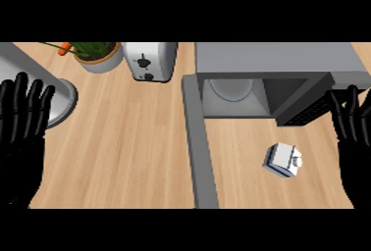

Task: Pick up the milk, place it into the microwave and close the microwave

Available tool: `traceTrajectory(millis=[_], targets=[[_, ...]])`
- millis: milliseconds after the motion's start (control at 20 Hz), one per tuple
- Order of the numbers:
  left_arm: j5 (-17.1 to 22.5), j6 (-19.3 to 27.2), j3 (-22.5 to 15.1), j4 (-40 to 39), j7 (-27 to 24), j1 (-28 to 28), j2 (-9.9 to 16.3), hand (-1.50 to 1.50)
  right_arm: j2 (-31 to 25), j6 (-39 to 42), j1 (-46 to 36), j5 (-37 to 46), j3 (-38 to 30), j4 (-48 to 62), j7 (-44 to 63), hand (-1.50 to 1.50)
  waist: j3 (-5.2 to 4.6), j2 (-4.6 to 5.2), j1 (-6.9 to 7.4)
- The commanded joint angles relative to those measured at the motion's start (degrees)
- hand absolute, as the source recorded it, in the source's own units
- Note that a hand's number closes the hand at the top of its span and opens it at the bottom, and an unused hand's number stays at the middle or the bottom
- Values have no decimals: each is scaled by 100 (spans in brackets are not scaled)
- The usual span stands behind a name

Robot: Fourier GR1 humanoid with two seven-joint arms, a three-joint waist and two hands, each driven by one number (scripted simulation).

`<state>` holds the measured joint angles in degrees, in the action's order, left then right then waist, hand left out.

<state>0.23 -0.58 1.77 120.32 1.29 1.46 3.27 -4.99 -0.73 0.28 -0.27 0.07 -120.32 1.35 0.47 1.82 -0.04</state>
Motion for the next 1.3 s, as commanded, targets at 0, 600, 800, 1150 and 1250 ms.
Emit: traceTrajectory(millis=[0,600,800,1150,1250], targets=[[-1,-36,68,-52,65,-93,50,-150,66,-52,-25,172,-17,319,-183,-150,-47,-182,11],[912,-229,820,847,630,-1172,151,-150,497,-1778,583,2172,2285,-606,826,-150,-50,-204,47],[856,-334,834,838,317,-1455,4,-150,498,-1769,1125,2498,2228,-775,683,-150,-48,-195,7],[1790,-944,1531,1269,400,-2100,177,-150,495,-2132,1085,2563,2013,-408,790,-150,-49,-193,41],[1825,-993,1513,1557,552,-2268,126,-150,356,-2035,1396,2042,1728,-112,145,-150,-45,-192,34]])
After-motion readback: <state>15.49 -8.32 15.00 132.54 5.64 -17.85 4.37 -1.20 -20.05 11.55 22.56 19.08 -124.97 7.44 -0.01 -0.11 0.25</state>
